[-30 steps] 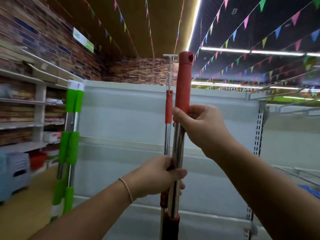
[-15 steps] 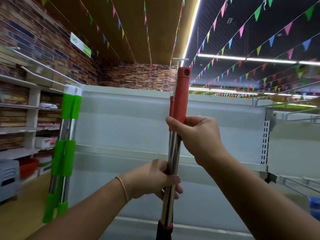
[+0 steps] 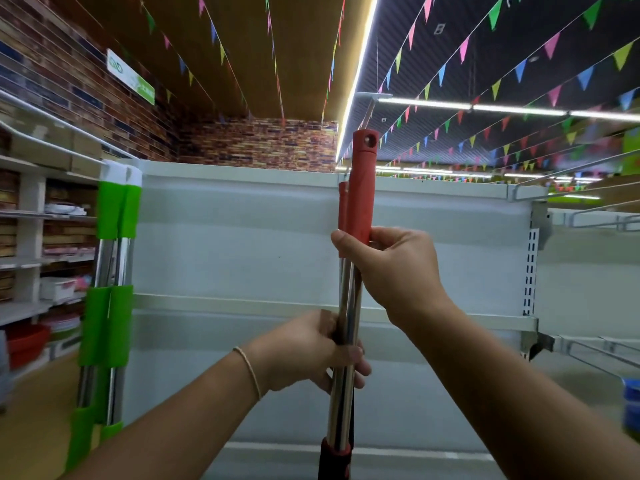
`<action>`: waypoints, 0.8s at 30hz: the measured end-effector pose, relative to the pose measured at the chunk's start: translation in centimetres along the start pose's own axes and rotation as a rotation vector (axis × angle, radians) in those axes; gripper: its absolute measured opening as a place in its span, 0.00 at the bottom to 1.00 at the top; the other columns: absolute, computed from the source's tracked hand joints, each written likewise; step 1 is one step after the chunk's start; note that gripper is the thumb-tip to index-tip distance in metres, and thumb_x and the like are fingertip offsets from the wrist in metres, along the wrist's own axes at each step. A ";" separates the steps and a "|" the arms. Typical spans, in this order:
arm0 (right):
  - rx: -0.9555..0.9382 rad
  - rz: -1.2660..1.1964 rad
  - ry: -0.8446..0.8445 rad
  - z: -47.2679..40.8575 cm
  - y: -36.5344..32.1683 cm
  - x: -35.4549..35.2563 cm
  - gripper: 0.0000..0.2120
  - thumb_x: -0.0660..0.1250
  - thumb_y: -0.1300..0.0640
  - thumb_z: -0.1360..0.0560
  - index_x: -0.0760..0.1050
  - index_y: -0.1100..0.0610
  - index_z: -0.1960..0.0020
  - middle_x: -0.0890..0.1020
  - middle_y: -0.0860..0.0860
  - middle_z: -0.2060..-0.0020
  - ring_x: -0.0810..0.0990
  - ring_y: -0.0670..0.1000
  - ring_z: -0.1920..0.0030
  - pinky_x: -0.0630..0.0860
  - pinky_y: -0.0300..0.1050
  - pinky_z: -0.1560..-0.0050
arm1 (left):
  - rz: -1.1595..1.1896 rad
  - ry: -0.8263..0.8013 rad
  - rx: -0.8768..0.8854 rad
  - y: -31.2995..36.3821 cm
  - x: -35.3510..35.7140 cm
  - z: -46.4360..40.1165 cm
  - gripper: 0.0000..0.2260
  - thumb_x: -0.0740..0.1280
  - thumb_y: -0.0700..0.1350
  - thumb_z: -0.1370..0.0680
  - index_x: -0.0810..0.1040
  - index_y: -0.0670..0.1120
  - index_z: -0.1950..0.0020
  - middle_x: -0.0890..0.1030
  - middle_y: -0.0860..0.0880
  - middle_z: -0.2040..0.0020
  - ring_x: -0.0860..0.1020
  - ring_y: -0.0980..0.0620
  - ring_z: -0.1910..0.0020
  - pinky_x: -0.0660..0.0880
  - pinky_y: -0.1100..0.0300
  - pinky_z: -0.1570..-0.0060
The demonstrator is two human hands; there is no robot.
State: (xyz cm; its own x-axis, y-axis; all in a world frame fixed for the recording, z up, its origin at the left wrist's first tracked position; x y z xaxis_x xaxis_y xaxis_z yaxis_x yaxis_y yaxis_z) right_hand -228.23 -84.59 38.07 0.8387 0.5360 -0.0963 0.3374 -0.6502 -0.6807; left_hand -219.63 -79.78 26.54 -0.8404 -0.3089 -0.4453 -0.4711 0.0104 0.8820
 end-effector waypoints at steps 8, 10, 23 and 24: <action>0.001 0.071 0.046 -0.3 1.1 0.6 0.10 0.74 0.47 0.28 0.81 0.53 0.57 0.85 0.53 0.64 0.84 0.53 0.65 0.83 0.46 0.63 | -0.008 -0.074 0.003 -1.3 -0.6 -1.3 0.06 0.63 0.38 0.19 0.75 0.38 0.44 0.84 0.39 0.48 0.84 0.42 0.48 0.80 0.49 0.51; 0.035 0.100 0.064 -0.8 2.4 1.0 0.09 0.74 0.46 0.28 0.81 0.52 0.58 0.84 0.53 0.67 0.83 0.53 0.68 0.83 0.48 0.64 | -0.010 -0.059 -0.016 -2.3 -1.1 -2.0 0.07 0.63 0.38 0.19 0.75 0.37 0.43 0.84 0.39 0.47 0.84 0.42 0.48 0.81 0.47 0.49; 0.215 0.295 0.083 -6.8 8.8 2.8 0.13 0.73 0.46 0.27 0.80 0.55 0.62 0.82 0.53 0.68 0.79 0.51 0.69 0.82 0.52 0.58 | 0.049 0.175 -0.127 -6.8 -4.0 -7.9 0.11 0.66 0.46 0.20 0.76 0.40 0.43 0.83 0.38 0.47 0.83 0.40 0.49 0.82 0.46 0.49; 0.220 0.311 0.085 -7.1 9.2 2.9 0.13 0.73 0.46 0.27 0.80 0.56 0.62 0.81 0.53 0.69 0.79 0.51 0.69 0.81 0.50 0.59 | 0.043 0.202 -0.139 -7.2 -4.2 -8.3 0.11 0.67 0.47 0.20 0.76 0.41 0.44 0.83 0.38 0.47 0.83 0.41 0.49 0.82 0.46 0.49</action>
State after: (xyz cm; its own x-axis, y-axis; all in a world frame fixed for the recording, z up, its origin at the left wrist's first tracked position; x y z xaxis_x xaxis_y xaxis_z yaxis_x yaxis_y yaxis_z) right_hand -219.68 -92.83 36.71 0.9220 0.2789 -0.2684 -0.0306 -0.6386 -0.7689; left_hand -210.51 -86.44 23.34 -0.7819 -0.4951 -0.3789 -0.3827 -0.0987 0.9186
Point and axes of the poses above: each hand's wrist, its own z-axis away from the middle knuckle, its own x-axis out of the palm, y = z × x, the point moved 10 cm from there along -z, towards the middle knuckle
